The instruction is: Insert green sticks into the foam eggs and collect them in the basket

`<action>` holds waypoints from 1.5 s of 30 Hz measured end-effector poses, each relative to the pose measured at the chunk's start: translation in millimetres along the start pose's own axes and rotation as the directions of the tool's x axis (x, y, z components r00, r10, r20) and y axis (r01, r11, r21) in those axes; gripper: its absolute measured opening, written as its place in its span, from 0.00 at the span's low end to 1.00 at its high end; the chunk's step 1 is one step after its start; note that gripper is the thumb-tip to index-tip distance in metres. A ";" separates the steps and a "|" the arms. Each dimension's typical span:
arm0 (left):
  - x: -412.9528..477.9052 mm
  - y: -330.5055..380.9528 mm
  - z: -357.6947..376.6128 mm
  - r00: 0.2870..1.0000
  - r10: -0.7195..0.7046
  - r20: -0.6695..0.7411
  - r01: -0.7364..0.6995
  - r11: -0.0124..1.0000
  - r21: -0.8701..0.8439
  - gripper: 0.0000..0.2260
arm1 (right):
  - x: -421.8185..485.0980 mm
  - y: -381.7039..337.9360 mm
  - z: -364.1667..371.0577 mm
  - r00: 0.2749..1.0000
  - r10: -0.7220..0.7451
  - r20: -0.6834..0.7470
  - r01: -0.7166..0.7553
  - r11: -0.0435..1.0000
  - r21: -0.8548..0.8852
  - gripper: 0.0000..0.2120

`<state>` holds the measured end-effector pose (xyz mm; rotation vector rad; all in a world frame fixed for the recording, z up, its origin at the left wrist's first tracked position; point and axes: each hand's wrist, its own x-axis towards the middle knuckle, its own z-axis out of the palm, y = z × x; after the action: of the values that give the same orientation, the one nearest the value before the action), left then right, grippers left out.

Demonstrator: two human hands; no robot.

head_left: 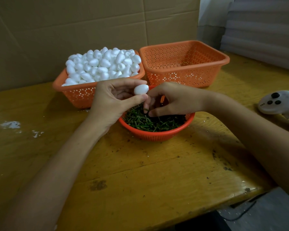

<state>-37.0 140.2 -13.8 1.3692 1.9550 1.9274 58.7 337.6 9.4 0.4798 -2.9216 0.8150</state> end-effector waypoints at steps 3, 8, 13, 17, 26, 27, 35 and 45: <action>-0.5 -0.1 0.9 1.000 0.003 -0.003 -0.003 1.000 -0.001 0.15 | 0.1 -0.8 0.1 1.000 0.002 0.003 -0.002 1.000 -0.007 0.08; -0.6 2.5 1.0 1.000 -0.016 0.002 0.016 1.000 -0.025 0.14 | 0.6 0.1 0.3 1.000 0.006 0.004 -0.006 1.000 -0.003 0.08; 0.0 2.0 1.9 1.000 -0.023 0.009 0.023 0.999 -0.031 0.12 | 1.4 0.8 1.0 1.000 0.015 0.006 -0.015 1.000 0.011 0.07; 1.1 2.0 0.5 1.000 -0.014 0.015 0.014 1.000 -0.018 0.11 | 1.3 0.8 1.0 1.000 0.018 0.007 -0.018 1.000 0.013 0.07; 2.6 7.6 0.2 0.999 -0.018 0.028 0.019 0.999 -0.050 0.07 | 0.3 -1.4 0.0 1.000 0.021 0.017 -0.021 1.000 -0.002 0.08; 2.6 8.2 0.4 0.999 -0.021 0.027 0.022 0.998 -0.060 0.07 | 0.3 -1.7 -0.1 1.000 0.021 0.020 -0.021 1.000 0.000 0.08; 2.9 9.9 0.8 1.000 -0.020 0.011 0.021 0.993 -0.116 0.05 | 1.0 -0.9 -1.1 1.000 -0.007 0.026 0.006 0.999 0.048 0.09; 3.2 8.8 1.0 0.999 -0.032 -0.040 0.024 0.982 -0.187 0.03 | 1.6 -0.7 1.0 1.000 0.030 0.000 -0.029 0.980 0.195 0.08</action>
<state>-33.7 141.3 -5.1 1.2559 1.7471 2.0819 57.4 336.1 9.1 0.4487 -2.8661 1.1116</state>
